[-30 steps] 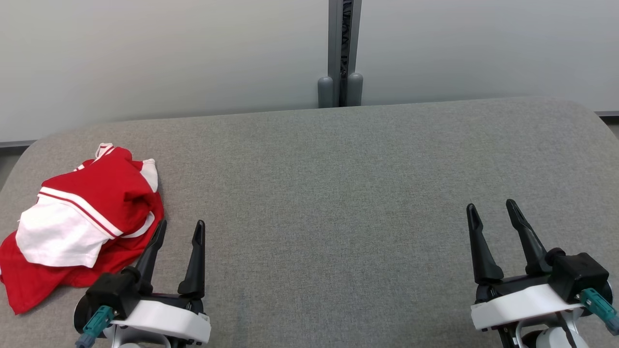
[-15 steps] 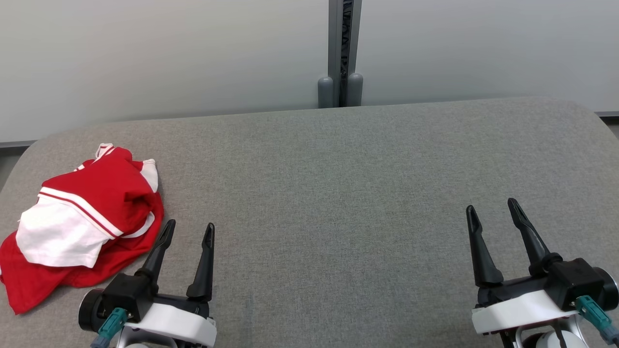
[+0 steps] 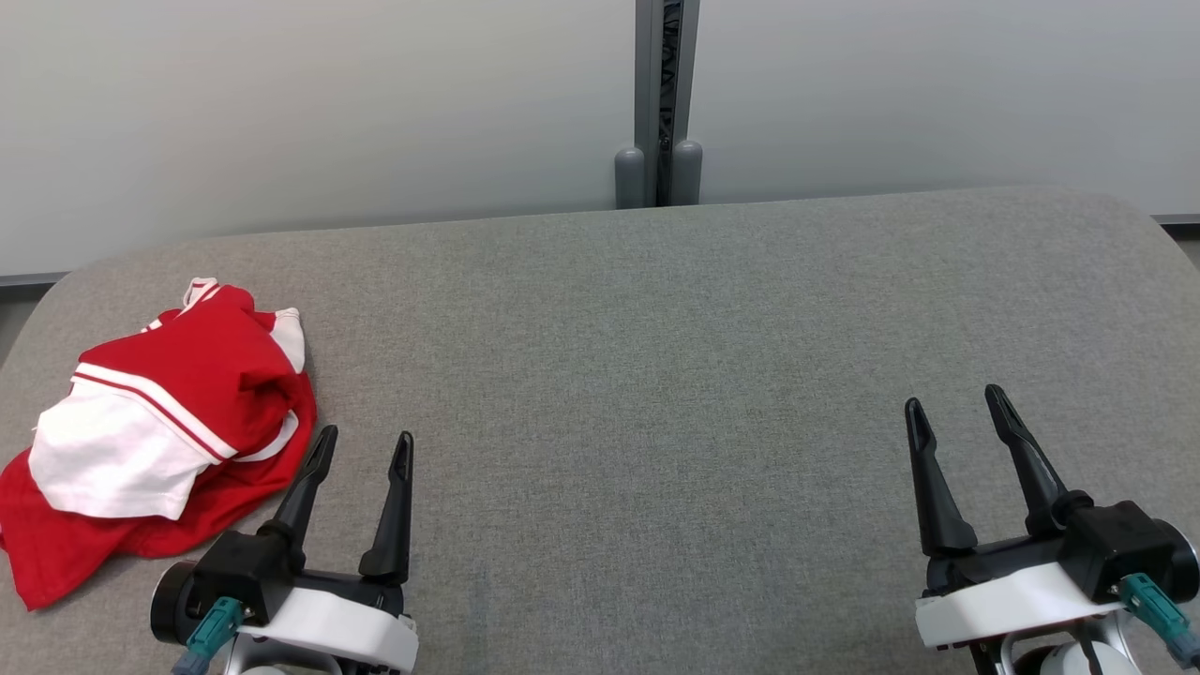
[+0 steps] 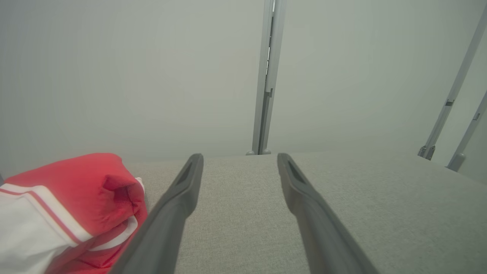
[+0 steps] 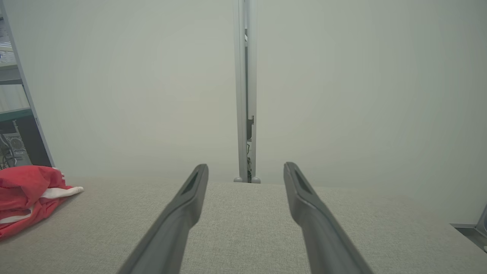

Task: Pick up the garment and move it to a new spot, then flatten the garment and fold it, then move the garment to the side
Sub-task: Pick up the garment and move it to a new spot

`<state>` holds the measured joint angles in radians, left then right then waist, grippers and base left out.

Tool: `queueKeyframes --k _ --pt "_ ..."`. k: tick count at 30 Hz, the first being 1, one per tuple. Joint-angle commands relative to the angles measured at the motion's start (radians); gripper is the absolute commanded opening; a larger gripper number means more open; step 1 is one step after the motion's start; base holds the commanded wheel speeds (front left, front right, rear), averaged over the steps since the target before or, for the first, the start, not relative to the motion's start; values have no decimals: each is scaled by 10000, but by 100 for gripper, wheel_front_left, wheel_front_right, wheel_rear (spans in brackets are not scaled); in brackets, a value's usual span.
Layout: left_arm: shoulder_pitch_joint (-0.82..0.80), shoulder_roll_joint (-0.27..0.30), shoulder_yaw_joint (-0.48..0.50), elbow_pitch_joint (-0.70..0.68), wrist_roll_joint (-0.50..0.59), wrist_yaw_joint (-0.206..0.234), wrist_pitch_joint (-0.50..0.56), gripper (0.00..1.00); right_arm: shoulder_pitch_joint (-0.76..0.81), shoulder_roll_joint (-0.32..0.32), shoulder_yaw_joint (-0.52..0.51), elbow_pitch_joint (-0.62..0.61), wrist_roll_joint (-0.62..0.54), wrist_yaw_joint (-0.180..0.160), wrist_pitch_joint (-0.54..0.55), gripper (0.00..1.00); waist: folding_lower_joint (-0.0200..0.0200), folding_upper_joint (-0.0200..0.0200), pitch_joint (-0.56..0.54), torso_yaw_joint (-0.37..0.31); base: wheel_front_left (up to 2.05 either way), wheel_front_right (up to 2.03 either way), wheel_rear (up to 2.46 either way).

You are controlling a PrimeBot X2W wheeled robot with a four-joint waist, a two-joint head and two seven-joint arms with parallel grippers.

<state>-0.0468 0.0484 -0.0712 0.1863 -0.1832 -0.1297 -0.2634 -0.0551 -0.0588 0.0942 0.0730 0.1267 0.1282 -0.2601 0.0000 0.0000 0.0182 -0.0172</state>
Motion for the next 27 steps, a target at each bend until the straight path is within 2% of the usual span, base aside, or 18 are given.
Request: queueKeyframes --k 1,20,27 --pt "-100 42 37 19 -22 -17 -20 100 67 -2 -49 -45 75 47 -76 100 0 0 0 4 0 0 0" --pt "-159 41 41 14 -89 -18 -20 100 48 3 -49 64 102 47 -76 100 0 0 27 98 0 0 0" --pt "-275 42 77 25 -75 -18 -20 100 48 11 -61 30 126 47 -74 100 0 0 109 468 0 0 0"
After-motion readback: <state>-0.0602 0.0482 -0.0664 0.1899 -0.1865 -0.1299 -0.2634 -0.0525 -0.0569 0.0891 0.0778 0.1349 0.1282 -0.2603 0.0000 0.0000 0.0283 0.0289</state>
